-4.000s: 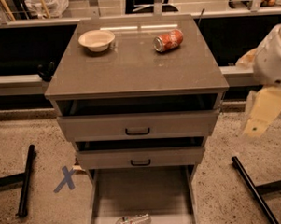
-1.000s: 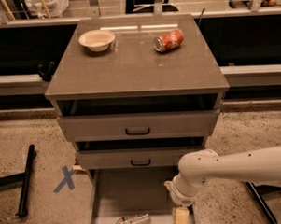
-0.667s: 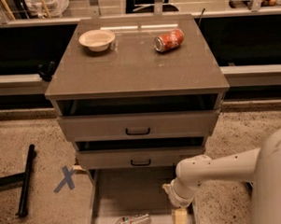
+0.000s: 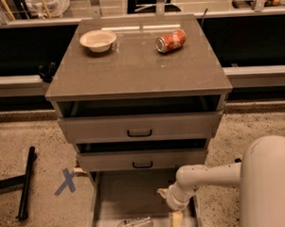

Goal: Pick water bottle from bottom drawer and place on counter

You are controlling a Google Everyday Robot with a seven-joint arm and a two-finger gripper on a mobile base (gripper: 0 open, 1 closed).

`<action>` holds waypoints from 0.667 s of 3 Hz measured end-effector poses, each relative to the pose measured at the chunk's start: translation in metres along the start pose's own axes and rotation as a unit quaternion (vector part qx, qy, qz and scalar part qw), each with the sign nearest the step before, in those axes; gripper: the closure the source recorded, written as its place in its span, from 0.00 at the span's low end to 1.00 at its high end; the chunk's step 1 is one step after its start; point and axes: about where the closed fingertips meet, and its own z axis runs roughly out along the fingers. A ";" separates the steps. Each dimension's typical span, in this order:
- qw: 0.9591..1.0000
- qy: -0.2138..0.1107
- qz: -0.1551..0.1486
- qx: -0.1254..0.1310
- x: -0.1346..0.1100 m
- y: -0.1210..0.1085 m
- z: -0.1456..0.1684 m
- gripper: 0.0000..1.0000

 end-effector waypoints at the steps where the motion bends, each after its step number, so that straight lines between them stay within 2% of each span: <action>1: 1.000 0.002 0.000 0.003 -0.002 -0.004 0.007 0.00; 2: 1.000 -0.010 -0.003 0.022 -0.025 -0.025 0.014 0.00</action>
Offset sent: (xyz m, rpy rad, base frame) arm 0.0355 0.0507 -0.0037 0.0322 -0.0650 -0.0243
